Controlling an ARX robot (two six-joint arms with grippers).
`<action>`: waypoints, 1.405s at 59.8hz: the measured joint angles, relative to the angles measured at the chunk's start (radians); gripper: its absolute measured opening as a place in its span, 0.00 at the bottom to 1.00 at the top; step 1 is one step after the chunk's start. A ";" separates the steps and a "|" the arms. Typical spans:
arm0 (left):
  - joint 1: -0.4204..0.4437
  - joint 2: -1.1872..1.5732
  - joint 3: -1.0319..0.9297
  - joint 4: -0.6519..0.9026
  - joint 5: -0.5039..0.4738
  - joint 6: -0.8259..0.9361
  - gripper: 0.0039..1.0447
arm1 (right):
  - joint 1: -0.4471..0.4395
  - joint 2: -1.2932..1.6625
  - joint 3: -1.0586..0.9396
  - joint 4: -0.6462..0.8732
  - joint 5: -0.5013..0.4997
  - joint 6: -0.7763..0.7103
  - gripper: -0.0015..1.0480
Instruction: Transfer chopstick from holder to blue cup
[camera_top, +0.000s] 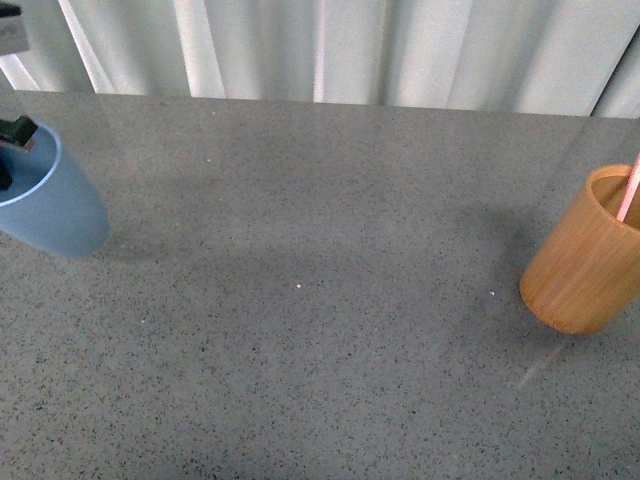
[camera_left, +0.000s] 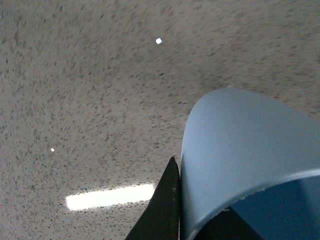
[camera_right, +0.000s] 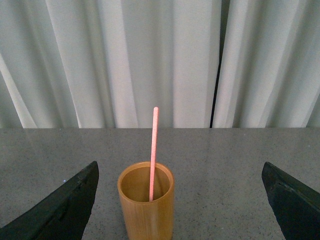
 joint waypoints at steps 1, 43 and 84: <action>-0.008 -0.004 0.005 -0.005 0.003 0.001 0.03 | 0.000 0.000 0.000 0.000 0.000 0.000 0.90; -0.506 0.112 0.156 -0.061 -0.030 -0.076 0.03 | 0.000 0.000 0.000 0.000 0.000 0.000 0.90; -0.564 0.220 0.180 0.019 -0.041 -0.173 0.03 | 0.000 0.000 0.000 0.000 0.000 0.000 0.90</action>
